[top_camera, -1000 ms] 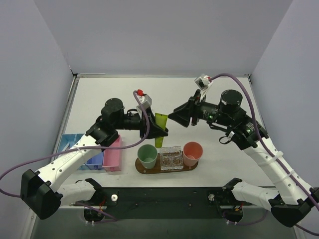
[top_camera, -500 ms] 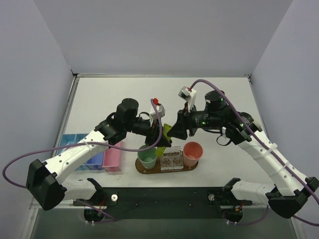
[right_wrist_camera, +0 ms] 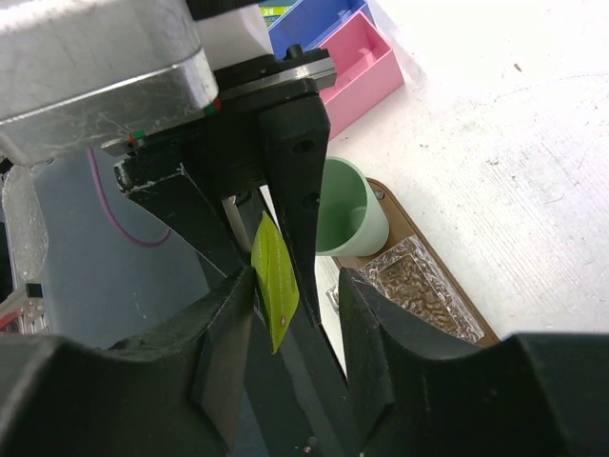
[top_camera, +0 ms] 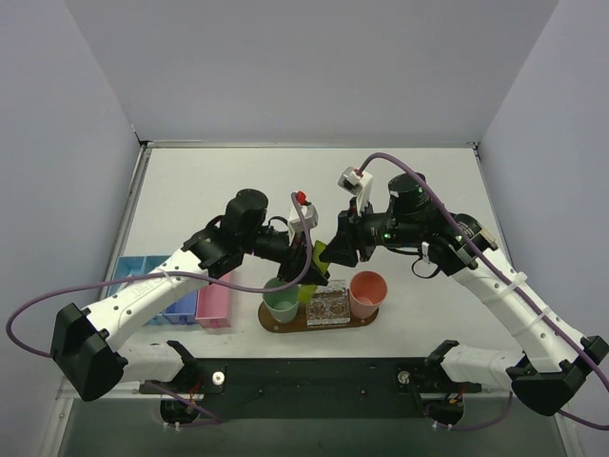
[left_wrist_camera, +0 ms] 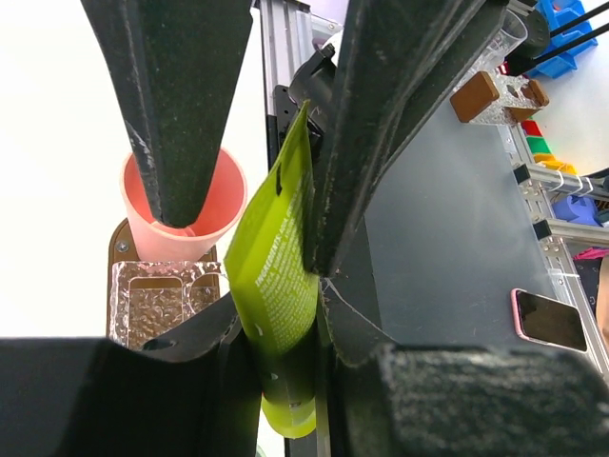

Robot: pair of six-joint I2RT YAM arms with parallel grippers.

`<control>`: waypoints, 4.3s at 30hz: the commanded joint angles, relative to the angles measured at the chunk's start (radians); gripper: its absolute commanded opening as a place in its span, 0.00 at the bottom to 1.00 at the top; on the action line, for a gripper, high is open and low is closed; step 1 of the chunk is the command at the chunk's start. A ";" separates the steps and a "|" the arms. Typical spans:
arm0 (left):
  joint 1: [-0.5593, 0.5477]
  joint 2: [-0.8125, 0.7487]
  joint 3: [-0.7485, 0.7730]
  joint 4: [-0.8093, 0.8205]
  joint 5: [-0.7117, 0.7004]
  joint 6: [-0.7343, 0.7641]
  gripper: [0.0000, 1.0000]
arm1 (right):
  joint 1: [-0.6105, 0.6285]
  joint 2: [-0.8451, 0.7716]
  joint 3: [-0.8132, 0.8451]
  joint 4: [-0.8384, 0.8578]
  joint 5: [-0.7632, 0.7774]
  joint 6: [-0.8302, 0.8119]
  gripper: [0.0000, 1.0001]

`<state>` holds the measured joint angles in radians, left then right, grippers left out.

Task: Prepare toiletry sets of a toothbrush and toothpaste on the tray

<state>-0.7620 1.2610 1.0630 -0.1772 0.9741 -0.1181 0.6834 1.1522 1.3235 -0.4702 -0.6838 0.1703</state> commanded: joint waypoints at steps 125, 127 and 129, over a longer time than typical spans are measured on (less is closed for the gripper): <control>0.437 -0.015 -0.005 0.179 -0.873 -0.083 0.88 | 0.372 -0.048 -0.423 0.242 0.854 -0.012 0.00; 0.437 -0.015 -0.005 0.150 -0.874 -0.083 0.88 | 0.373 -0.039 -0.425 0.240 0.854 -0.014 0.00; 0.437 -0.015 -0.005 0.148 -0.874 -0.081 0.88 | 0.375 -0.034 -0.425 0.240 0.854 -0.015 0.00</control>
<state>-0.3218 1.2594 1.0462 -0.0273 0.1009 -0.2142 1.0489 1.1069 0.9070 -0.2707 0.1356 0.1631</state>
